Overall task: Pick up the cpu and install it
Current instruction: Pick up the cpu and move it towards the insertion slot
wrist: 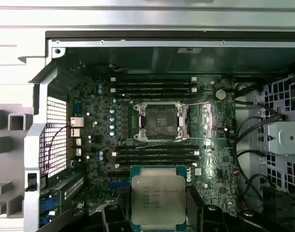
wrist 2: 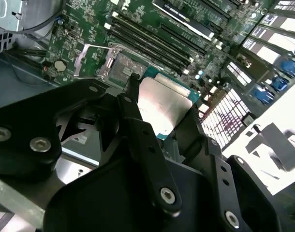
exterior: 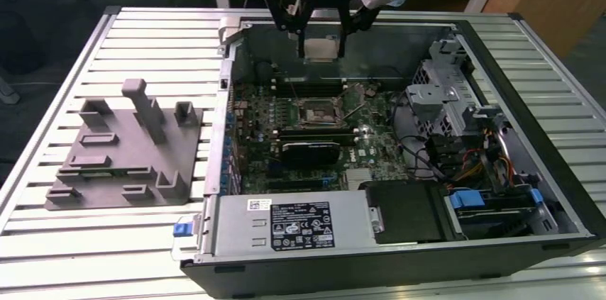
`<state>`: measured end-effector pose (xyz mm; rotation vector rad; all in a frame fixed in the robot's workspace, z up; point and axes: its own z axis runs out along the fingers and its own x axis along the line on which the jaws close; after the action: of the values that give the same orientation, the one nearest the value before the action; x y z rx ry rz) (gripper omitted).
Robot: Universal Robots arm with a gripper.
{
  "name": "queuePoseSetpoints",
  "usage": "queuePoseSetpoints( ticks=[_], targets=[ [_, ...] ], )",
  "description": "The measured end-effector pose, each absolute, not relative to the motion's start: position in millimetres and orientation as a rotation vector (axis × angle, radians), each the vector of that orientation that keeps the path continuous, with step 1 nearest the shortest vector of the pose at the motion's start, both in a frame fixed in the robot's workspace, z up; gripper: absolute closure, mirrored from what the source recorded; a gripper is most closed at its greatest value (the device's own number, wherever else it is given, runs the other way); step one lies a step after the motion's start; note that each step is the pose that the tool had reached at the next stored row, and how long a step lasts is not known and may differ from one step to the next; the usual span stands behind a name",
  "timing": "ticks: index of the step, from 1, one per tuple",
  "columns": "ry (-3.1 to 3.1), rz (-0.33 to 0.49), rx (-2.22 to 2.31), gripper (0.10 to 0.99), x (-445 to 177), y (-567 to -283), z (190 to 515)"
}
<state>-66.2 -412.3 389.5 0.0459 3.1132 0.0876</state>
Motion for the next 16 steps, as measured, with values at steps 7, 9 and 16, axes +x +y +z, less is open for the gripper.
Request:
queuePoseSetpoints(
  ticks=[7,9,16],
  targets=[
    [3.113,0.088,0.046,0.545,-62.3,-412.2,376.7],
    [3.113,0.088,0.046,0.545,-61.7,-412.2,373.1],
    [3.113,0.088,0.046,0.545,-60.3,-411.9,360.4]
  ],
)
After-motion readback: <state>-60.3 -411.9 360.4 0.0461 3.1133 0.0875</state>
